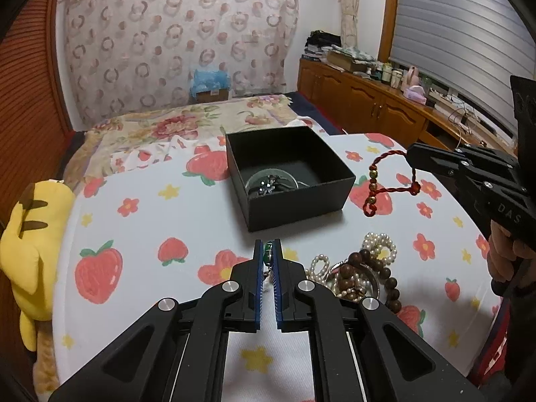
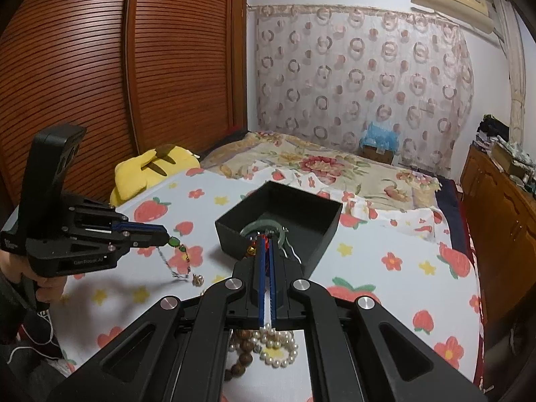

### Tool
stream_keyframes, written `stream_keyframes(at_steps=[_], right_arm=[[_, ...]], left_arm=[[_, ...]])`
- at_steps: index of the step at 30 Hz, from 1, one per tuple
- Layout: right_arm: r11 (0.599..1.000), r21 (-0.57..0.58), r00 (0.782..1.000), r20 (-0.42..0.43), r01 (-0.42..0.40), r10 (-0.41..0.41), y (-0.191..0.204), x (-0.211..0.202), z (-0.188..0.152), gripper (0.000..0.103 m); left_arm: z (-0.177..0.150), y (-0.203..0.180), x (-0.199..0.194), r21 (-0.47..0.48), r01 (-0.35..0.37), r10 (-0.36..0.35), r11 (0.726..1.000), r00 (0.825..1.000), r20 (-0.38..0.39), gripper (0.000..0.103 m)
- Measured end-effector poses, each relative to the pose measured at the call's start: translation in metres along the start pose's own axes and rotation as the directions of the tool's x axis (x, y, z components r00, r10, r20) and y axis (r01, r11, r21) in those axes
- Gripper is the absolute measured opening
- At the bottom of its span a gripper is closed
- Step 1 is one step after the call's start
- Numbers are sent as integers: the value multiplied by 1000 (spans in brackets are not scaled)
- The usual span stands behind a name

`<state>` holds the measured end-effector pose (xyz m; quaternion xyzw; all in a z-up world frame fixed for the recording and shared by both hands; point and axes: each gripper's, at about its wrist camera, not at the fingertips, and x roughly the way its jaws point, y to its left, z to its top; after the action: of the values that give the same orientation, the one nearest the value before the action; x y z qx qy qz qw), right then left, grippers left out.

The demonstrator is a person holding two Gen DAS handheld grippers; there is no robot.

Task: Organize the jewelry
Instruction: 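Lower the red bracelet into the box with the right tool while the left tool carries the brooch there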

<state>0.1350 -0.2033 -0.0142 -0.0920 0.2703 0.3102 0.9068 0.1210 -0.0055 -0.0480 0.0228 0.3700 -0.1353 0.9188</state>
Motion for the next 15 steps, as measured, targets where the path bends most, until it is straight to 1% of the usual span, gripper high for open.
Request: stream_keyframes(at_steps=[8,15], right_arm=[[1000,5,1000,-2,22,-22,-8,16,14,3],[998,55,999,-19,38,-37,-27,46,26,3]], left_arm=[[19,-2,-15,19,-12,11,1000,999,50,4],[43,-5,-21,40,-31,27,999,996,87,4]])
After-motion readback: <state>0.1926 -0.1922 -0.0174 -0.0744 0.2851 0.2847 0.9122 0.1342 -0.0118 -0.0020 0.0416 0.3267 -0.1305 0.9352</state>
